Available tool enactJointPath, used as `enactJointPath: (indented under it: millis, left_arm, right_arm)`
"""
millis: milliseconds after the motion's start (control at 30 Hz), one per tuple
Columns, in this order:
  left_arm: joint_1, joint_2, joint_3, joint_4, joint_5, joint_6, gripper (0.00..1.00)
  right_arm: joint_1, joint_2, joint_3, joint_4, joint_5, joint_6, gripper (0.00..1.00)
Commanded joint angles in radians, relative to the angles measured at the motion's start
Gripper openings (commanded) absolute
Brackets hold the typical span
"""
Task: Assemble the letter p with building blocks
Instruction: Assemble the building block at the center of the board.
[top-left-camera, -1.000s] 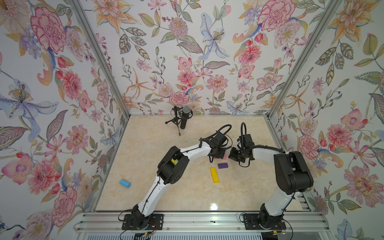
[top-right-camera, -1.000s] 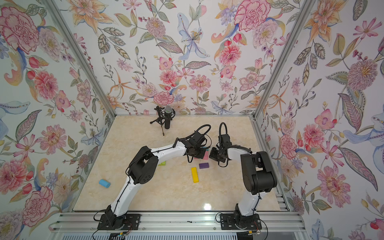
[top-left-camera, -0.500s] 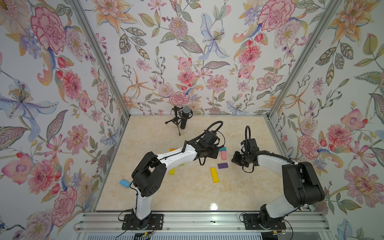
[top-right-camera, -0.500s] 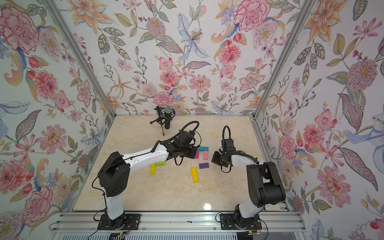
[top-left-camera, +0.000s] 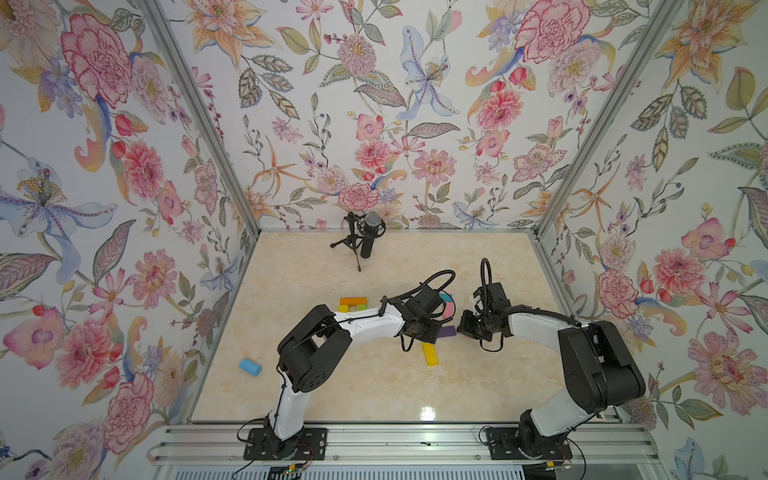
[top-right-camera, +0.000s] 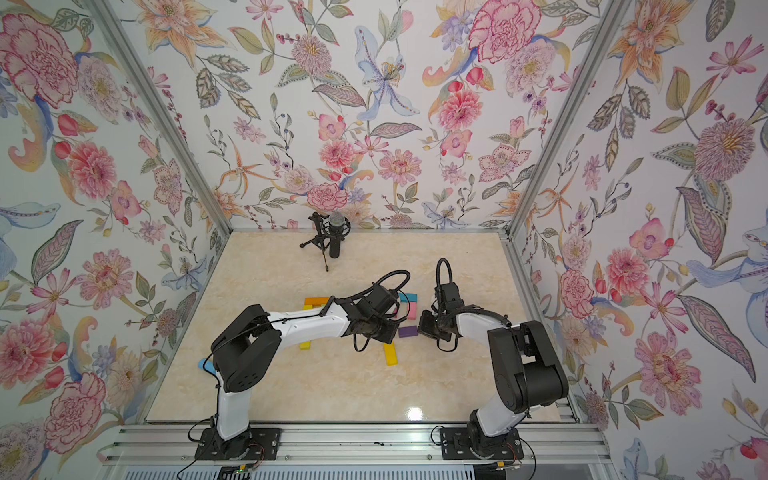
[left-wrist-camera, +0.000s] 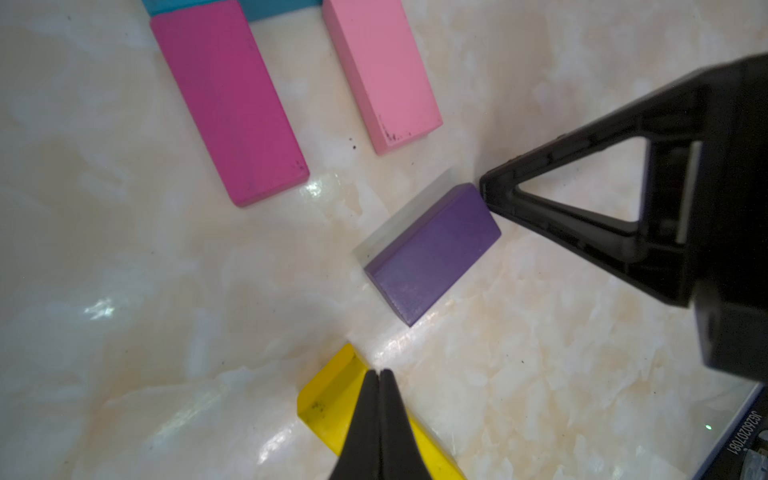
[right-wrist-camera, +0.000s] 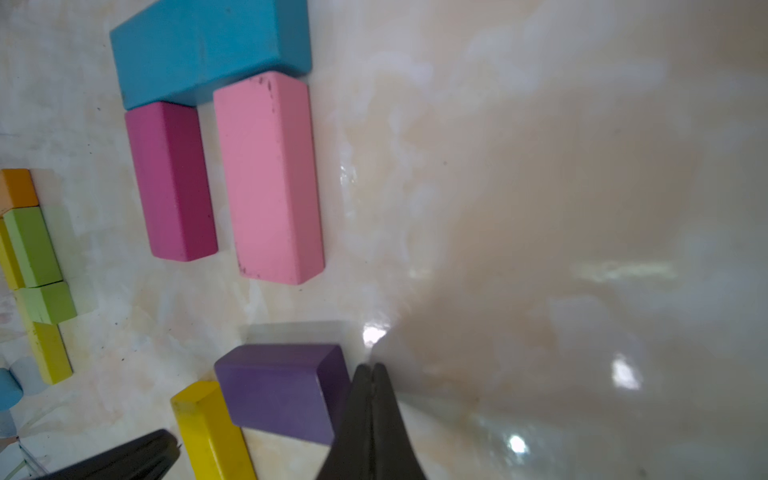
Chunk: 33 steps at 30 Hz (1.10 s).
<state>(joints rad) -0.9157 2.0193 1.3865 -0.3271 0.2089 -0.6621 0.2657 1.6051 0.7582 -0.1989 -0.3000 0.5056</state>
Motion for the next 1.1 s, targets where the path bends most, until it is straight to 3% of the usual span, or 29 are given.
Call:
enactJointPath:
  millis: [0,1067]
  left_arm:
    - [0.001,0.052,0.047,-0.007,0.001,-0.003,0.00]
    - [0.047,0.158,0.181,-0.049,0.009,0.010,0.00]
  right_arm:
    - [0.009,0.022,0.006,0.004,-0.001,0.013,0.00]
    - [0.038,0.069,0.013,0.030,0.016,0.058,0.00]
